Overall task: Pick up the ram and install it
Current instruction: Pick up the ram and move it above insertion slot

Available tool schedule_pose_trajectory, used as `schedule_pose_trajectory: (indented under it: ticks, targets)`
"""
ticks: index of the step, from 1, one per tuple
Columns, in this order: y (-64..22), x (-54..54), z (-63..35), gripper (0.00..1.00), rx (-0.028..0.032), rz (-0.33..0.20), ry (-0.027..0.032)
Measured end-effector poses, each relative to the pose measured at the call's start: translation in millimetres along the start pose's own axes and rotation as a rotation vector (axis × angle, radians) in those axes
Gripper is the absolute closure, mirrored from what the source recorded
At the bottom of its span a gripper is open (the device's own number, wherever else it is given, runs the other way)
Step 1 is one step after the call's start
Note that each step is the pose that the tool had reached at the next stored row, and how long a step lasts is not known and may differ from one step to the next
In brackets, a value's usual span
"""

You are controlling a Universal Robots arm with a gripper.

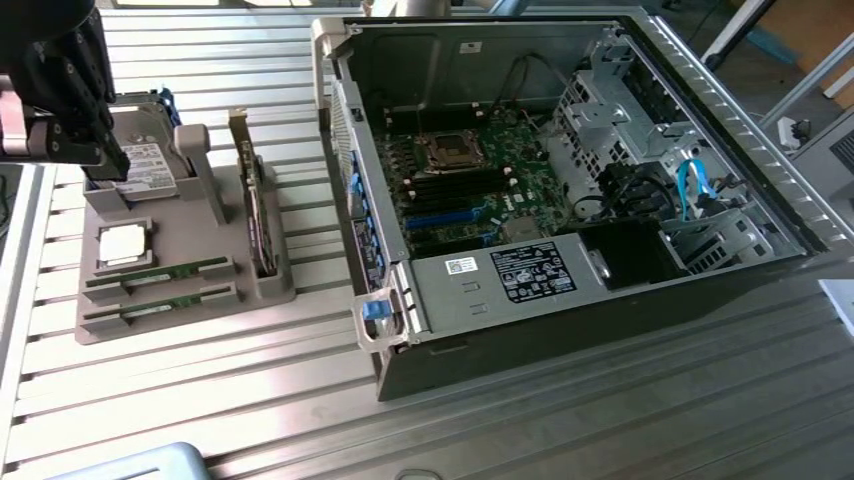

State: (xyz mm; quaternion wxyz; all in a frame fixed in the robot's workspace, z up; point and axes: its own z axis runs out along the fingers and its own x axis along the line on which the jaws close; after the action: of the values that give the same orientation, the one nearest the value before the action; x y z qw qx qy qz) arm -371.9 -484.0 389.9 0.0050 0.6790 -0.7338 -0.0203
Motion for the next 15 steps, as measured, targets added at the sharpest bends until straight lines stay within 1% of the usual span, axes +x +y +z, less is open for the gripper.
schedule_pose_trajectory:
  ticks: [3, 15]
  targets:
    - [-0.1, 0.3, 0.0, 0.90, -0.0004, -0.022, 0.0010]
    - [-0.3, 2.5, -0.1, 0.90, -0.0004, -0.022, 0.0010]
